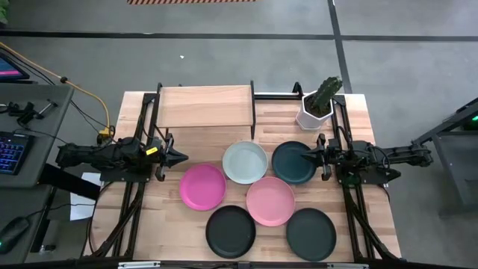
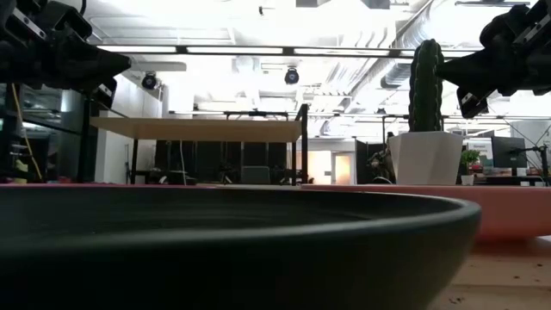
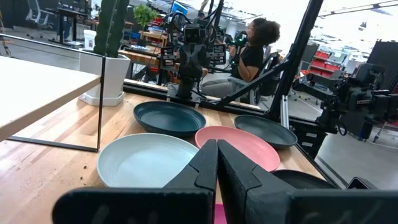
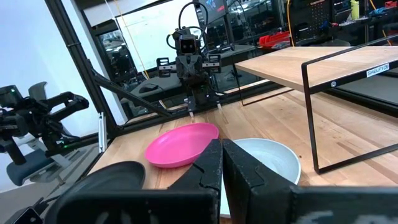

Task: Place and stack plates onto a shelf

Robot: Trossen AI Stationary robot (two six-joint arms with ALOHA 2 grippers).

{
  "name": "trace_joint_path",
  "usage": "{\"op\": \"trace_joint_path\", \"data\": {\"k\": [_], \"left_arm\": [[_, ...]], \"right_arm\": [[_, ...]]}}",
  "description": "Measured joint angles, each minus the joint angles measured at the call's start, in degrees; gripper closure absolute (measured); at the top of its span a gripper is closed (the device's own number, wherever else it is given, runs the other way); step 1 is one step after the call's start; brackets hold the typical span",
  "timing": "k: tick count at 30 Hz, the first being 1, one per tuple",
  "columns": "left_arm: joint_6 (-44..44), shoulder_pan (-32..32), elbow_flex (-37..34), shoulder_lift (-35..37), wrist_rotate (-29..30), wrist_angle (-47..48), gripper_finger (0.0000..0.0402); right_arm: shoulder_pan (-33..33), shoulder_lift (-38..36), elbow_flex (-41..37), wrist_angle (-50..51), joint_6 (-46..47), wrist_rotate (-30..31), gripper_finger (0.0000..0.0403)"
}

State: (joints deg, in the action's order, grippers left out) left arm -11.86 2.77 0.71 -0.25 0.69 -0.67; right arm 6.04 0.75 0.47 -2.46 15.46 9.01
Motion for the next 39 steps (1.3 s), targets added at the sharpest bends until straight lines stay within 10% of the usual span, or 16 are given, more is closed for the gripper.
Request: {"op": "trace_joint_path", "data": {"k": [15, 24, 32, 39], "left_arm": [[0.0, 0.0, 0.0, 0.0, 0.0, 0.0, 0.0401], [0.0, 0.0, 0.0, 0.0, 0.0, 0.0, 0.0401], [0.0, 0.0, 0.0, 0.0, 0.0, 0.0, 0.0401], [0.0, 0.0, 0.0, 0.0, 0.0, 0.0, 0.0401]], "right_arm": [[0.0, 0.0, 0.0, -7.0, 5.6, 0.2, 0.0402], [0.0, 0.7, 0.2, -31.1, 25.0, 18.2, 0.0402], [1.3, 21.1, 17.6, -22.4, 24.8, 13.5, 0.0361], [1.6, 45.3, 41.4, 10.7, 16.8, -0.2, 0.0273]]}}
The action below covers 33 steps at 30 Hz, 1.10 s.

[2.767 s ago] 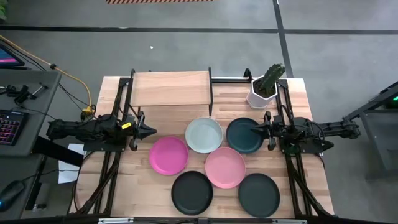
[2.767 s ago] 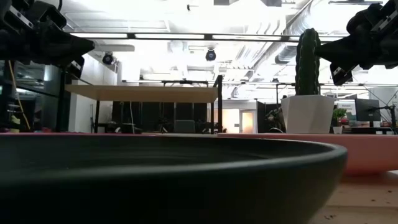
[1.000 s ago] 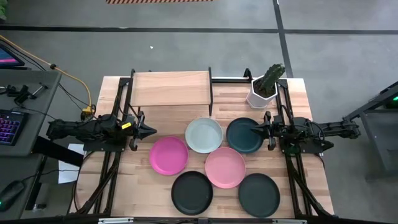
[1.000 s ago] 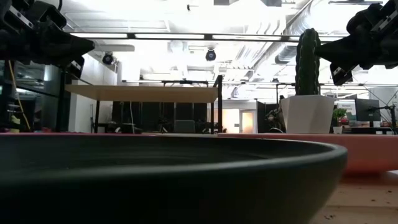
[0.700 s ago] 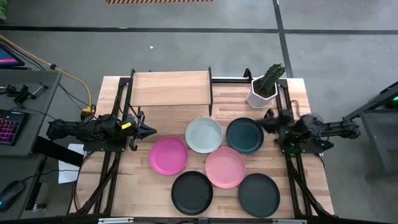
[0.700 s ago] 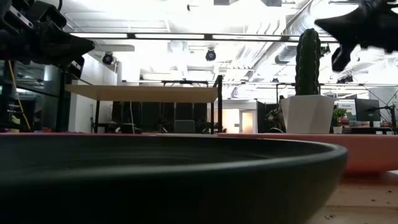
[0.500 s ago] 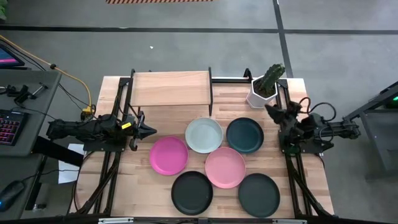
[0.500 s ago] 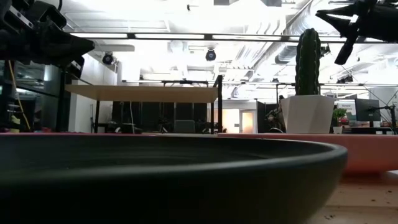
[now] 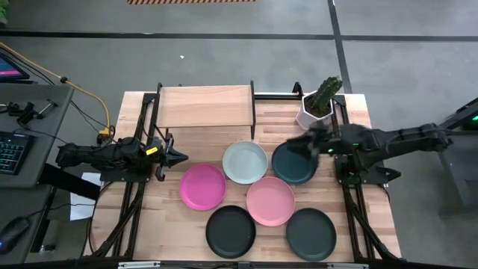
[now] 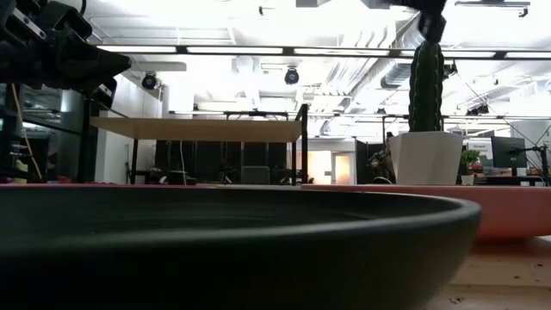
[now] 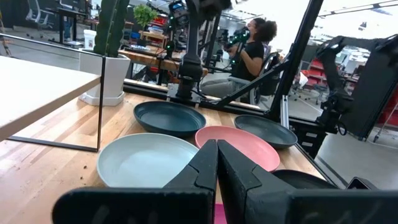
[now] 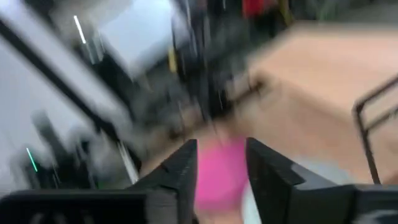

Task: Place and stack plates onto a shelf
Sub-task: Put the light pink plate on the shelf

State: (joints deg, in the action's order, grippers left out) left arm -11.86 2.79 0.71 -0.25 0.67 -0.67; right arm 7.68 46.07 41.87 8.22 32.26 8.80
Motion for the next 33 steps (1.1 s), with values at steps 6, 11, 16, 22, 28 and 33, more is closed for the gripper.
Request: {"op": "trace_joint_path", "data": {"k": [6, 11, 16, 22, 28, 33], "left_arm": [[0.0, 0.0, 0.0, 0.0, 0.0, 0.0, 0.0401], [0.0, 0.0, 0.0, 0.0, 0.0, 0.0, 0.0401], [0.0, 0.0, 0.0, 0.0, 0.0, 0.0, 0.0401], [0.0, 0.0, 0.0, 0.0, 0.0, 0.0, 0.0401], [0.0, 0.0, 0.0, 0.0, 0.0, 0.0, 0.0401], [0.0, 0.0, 0.0, 0.0, 0.0, 0.0, 0.0401]], "right_arm": [[1.5, 15.6, 14.5, 22.7, -4.3, -6.6, 0.0239], [1.9, 25.0, 21.7, 34.8, -5.3, -7.3, 0.0236], [0.8, 32.3, 24.8, 38.5, -6.4, -8.9, 0.0236], [-0.3, 42.1, 24.8, 36.1, -17.4, -15.4, 0.0236], [-0.6, 48.8, 24.8, 36.0, -26.8, -15.4, 0.0236], [-0.6, 52.9, 24.8, 34.1, -30.7, -15.2, 0.0236]]}}
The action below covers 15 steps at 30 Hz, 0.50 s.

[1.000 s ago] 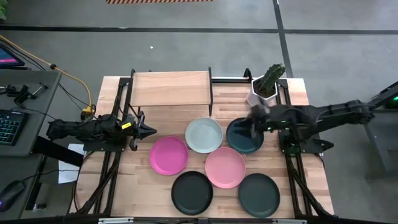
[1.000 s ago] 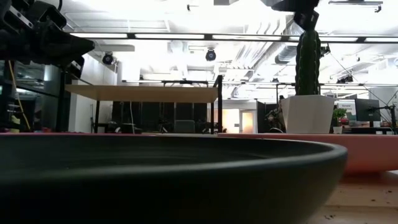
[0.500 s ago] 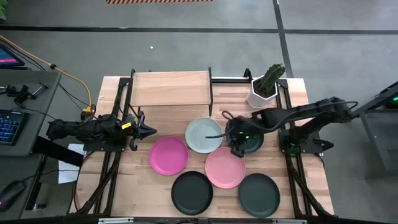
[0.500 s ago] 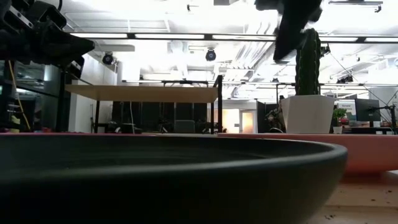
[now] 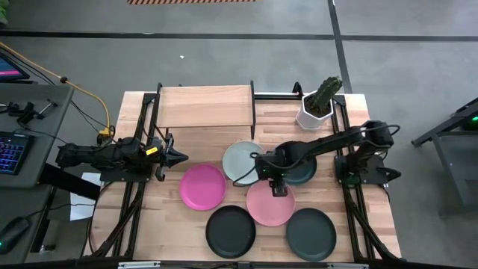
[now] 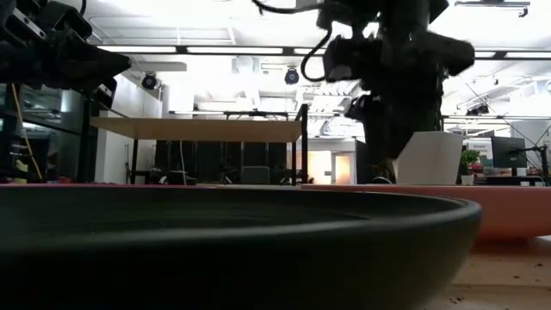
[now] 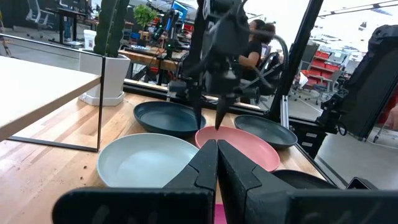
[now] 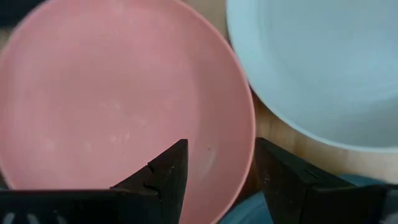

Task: Place and stack plates onto a shelf
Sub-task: Put the light pink plate on the shelf

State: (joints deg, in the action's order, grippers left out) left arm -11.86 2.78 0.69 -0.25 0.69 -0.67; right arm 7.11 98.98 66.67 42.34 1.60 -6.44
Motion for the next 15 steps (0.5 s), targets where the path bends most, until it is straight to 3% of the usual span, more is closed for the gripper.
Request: {"op": "trace_joint_path", "data": {"k": [15], "left_arm": [[0.0, 0.0, 0.0, 0.0, 0.0, 0.0, 0.0401]], "right_arm": [[0.0, 3.9, 0.0, -1.0, -1.4, 2.9, 0.0236]]}}
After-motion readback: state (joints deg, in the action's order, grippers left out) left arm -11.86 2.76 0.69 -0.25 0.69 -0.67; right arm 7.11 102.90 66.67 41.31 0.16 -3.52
